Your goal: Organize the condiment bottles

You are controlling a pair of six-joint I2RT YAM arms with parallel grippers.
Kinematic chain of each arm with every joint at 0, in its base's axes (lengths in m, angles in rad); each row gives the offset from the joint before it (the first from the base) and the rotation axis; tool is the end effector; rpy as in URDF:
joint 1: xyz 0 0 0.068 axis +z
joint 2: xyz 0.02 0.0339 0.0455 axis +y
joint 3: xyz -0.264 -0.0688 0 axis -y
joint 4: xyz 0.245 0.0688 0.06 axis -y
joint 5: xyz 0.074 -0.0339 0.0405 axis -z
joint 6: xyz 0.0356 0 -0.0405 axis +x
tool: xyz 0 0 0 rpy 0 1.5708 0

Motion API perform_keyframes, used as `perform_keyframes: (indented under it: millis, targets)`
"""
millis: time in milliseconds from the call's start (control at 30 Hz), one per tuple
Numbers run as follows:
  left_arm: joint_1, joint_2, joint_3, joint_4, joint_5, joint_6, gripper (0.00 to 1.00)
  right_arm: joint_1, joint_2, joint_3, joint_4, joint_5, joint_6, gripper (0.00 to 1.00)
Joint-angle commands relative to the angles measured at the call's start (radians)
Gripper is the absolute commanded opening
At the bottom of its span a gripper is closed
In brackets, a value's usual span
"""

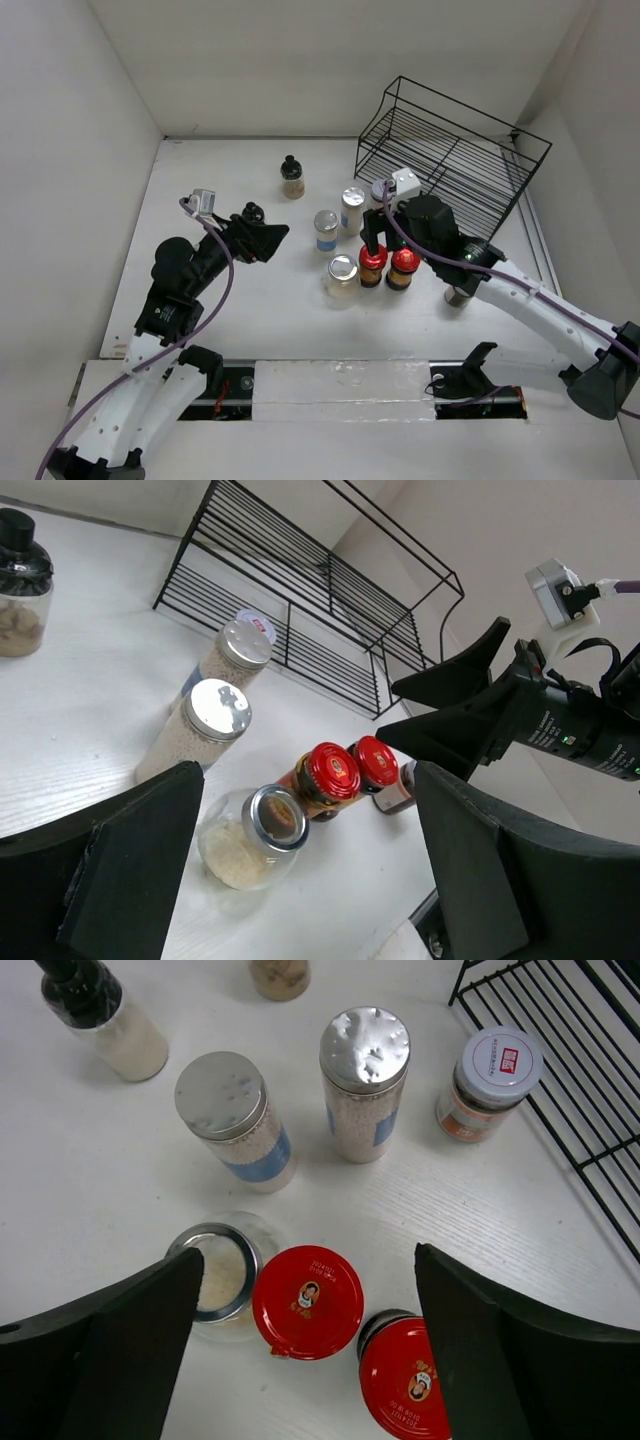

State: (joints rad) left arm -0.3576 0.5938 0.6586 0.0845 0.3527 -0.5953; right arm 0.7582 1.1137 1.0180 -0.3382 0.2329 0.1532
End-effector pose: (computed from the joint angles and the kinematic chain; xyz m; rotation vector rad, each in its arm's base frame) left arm 0.1343 -0.0633 0.3529 0.1290 1.5085 -1.0246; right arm 0.1884 0.1671 0.3410 -0.4541 1.9577 0.3529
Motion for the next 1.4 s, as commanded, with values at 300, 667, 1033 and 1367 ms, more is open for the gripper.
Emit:
perform_keyframes:
  millis: [300,667,1033,1367]
  targets:
    - [0.006,-0.046,0.016,-0.002,-0.038,0.019,0.45,-0.010,0.063,0.031,0.084,-0.026,-0.023,0.21]
    - [0.006,-0.043,0.120,-0.132,-0.156,0.061,0.35,-0.010,0.198,0.056,0.140,-0.041,-0.023,1.00]
    - [0.006,-0.023,0.219,-0.259,-0.162,0.223,0.57,-0.126,0.461,0.234,0.186,-0.061,-0.053,0.96]
    - [0.031,-0.023,0.193,-0.250,-0.156,0.252,0.58,-0.135,0.629,0.326,0.243,-0.087,-0.053,0.91]
